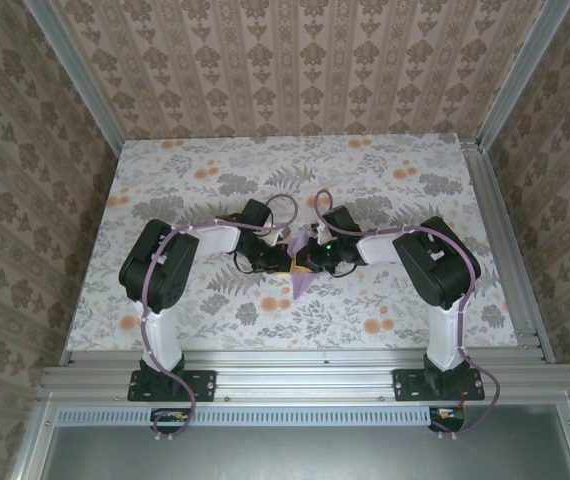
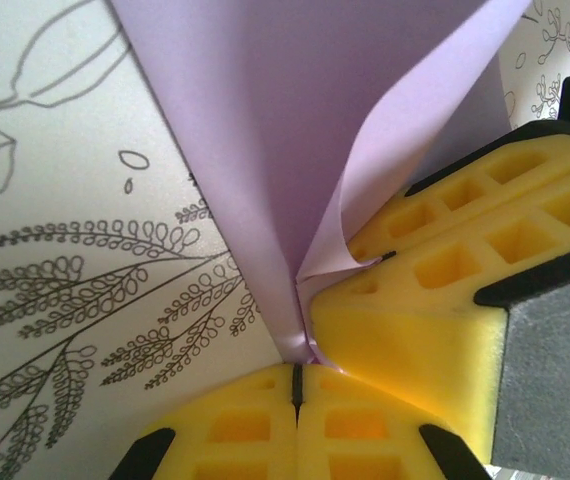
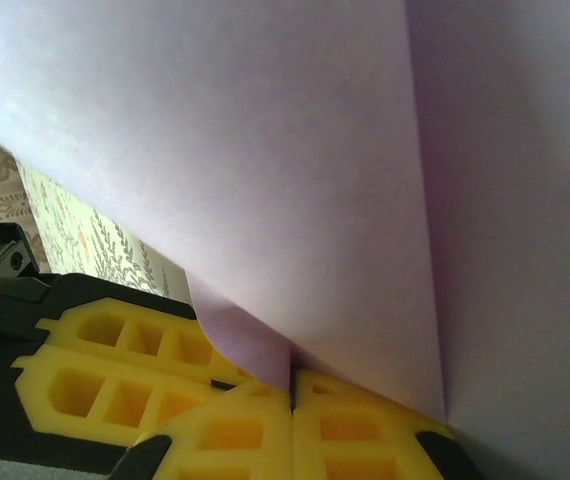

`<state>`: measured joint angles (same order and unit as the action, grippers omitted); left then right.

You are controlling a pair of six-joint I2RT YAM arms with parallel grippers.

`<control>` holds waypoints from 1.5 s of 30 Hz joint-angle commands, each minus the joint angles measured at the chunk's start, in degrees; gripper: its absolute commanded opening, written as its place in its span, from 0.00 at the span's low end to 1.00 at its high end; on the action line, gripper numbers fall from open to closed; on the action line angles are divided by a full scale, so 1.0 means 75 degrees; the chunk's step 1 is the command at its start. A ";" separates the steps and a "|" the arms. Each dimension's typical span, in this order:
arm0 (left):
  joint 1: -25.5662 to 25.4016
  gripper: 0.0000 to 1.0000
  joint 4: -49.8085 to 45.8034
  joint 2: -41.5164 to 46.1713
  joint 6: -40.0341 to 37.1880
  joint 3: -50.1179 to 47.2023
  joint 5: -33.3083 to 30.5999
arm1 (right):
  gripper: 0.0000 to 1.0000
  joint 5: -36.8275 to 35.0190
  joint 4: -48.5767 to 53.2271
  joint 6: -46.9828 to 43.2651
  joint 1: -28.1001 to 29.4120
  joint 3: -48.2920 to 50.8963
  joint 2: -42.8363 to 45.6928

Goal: Fold a paper plane with a square sheet of paper (pick it up from the middle)

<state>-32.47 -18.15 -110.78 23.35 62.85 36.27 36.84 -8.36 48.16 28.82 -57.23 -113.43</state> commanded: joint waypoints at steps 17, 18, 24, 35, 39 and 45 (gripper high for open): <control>0.0220 0.05 -0.0275 0.0979 0.0165 -0.0225 -0.0620 | 0.26 -0.0286 0.0230 -0.0434 0.0083 0.0342 -0.0395; 0.0244 0.06 -0.0283 0.1052 0.0181 -0.0237 -0.0630 | 0.27 -0.0283 0.0201 -0.0433 0.0080 0.0376 -0.0379; 0.0413 0.11 -0.0299 0.1405 0.0261 -0.0216 -0.0724 | 0.32 -0.0249 0.0124 -0.0434 0.0072 0.0433 -0.0306; 0.0529 0.19 0.0039 0.0965 0.0527 0.0376 -0.0378 | 0.33 -0.0204 -0.0010 -0.0608 0.0072 0.0625 -0.0135; 0.0423 0.21 0.0055 0.0638 0.0563 0.0649 -0.0198 | 0.31 -0.0198 -0.0053 -0.0656 0.0072 0.0670 -0.0050; 0.0264 0.24 -0.0160 0.0111 0.0435 0.1004 -0.0137 | 0.27 -0.0195 -0.0038 -0.0691 0.0072 0.0694 0.0014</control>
<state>-29.93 -17.93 -108.12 26.63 68.51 33.58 38.98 -14.46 44.64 28.93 -54.52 -112.62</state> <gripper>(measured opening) 0.236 0.274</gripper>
